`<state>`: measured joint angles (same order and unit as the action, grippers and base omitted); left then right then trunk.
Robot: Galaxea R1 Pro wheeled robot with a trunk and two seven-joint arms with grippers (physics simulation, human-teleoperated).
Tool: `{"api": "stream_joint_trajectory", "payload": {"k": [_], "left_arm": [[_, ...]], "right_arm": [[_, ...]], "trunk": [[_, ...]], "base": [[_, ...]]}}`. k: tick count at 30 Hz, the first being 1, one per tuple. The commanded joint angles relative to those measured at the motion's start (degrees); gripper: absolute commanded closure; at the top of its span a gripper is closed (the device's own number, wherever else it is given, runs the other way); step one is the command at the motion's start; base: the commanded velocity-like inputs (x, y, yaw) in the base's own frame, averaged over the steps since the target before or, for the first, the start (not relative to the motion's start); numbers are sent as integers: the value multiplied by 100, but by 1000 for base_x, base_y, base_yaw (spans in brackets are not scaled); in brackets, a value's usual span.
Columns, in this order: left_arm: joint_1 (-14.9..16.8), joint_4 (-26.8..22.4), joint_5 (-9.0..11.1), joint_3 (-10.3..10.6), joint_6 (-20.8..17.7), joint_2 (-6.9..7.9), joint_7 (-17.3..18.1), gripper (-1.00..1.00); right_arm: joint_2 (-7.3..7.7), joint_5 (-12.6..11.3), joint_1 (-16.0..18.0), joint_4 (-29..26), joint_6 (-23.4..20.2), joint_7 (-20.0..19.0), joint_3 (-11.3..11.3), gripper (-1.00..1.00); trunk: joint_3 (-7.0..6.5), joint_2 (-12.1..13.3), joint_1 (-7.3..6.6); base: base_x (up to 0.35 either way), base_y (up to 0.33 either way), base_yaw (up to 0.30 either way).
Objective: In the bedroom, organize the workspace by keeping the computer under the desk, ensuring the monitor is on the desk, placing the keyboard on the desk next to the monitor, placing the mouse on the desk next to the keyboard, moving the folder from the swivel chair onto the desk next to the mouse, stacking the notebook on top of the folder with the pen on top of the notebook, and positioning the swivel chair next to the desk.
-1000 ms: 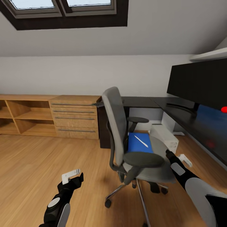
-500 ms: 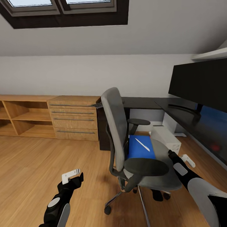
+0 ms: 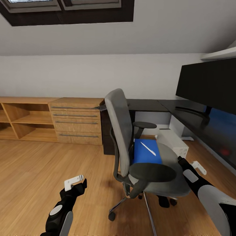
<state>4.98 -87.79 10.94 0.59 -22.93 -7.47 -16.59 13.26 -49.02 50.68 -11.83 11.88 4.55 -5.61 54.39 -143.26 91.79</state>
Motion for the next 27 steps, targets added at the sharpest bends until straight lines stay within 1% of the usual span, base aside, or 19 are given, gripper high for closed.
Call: {"api": "stream_joint_trajectory", "payload": {"k": [1,4,8,11,13,15,16,18,23,27], "left_arm": [[3,-8,59,6,-19,0,-46,-100],[3,-9,60,6,-18,0,-46,-100],[3,-9,64,4,-18,0,-46,-100],[3,-10,61,4,-18,0,-46,-100],[3,-10,63,5,-18,0,-46,-100],[3,-10,63,9,-18,-2,-46,-100],[3,-10,62,9,-18,-4,-46,-100],[3,-6,64,11,-18,-6,-46,-100],[3,-1,66,11,-18,-1,-49,-100],[3,6,66,12,-18,0,-54,-100]], "right_arm": [[-1,-19,3,-4,9,7,-14,-100],[0,-19,3,-4,8,9,-17,-100],[43,-19,3,-2,-60,4,-22,-100],[71,-28,3,-3,-255,-12,-38,-100],[91,-87,3,-3,-387,-18,-93,-100],[105,-245,3,-3,-477,-22,-173,-100],[107,-282,3,-3,-495,-22,-185,-100],[115,-392,3,-10,-608,-25,-218,-100],[109,-463,3,-51,-700,-18,-249,-100],[103,-467,3,-55,-704,-18,-255,-100]], "trunk": [[29,-4,1],[95,-8,9],[95,-8,9],[95,-8,9],[139,-11,14],[184,-14,19],[206,-15,22],[206,-15,22],[206,-15,22],[200,-15,22]], "base": [[0,0,0],[0,0,0],[0,0,0],[0,0,0],[0,0,0],[0,0,0],[0,0,0],[0,0,0],[0,0,9],[0,0,167]]}}
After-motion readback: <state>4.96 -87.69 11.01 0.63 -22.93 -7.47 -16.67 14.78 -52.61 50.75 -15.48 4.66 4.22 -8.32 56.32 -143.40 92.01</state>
